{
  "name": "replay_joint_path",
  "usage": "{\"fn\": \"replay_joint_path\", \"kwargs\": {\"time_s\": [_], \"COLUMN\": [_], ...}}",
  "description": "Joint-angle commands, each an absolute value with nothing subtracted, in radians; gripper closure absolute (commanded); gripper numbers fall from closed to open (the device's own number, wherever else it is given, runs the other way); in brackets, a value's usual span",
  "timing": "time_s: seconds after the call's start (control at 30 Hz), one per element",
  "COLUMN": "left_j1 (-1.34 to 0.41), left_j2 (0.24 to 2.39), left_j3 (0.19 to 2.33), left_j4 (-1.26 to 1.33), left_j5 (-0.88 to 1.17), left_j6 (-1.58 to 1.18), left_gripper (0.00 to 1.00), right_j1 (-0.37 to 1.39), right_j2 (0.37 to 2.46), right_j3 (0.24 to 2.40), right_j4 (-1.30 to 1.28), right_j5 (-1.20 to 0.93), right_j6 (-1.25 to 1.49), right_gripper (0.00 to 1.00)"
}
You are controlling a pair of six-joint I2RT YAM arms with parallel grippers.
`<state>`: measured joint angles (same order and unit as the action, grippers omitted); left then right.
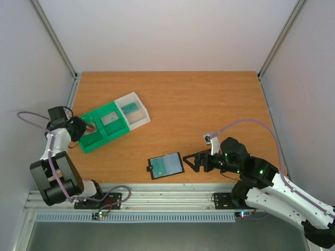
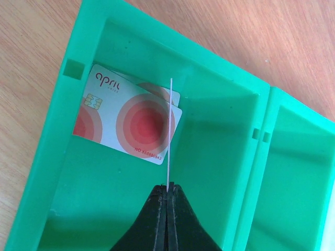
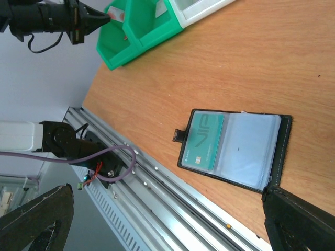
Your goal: Take the credit cards out of the card holder
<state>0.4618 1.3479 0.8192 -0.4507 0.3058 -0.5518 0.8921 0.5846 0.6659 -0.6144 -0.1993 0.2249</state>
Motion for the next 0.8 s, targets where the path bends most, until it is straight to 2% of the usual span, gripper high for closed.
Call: {"fn": "replay_joint_path", "kwargs": {"time_s": [0.0, 0.77], "left_j1": [0.469, 0.469], "left_j2": [1.362, 1.456], "left_j3": [0.843, 0.863], "left_j4": [-0.383, -0.411], "left_j5": [0.290, 0.208], "left_j6": [-0.536, -0.492], "left_gripper": [1.00, 0.99], "right_j1": [0.894, 0.894], "right_j2": [0.565, 0.577], "right_j3": [0.672, 0.694], "right_j4": [-0.600, -0.632], "right_j5": [-0.173, -0.184], "right_j6": [0.195, 0.158], "right_gripper": [0.02, 0.02]}}
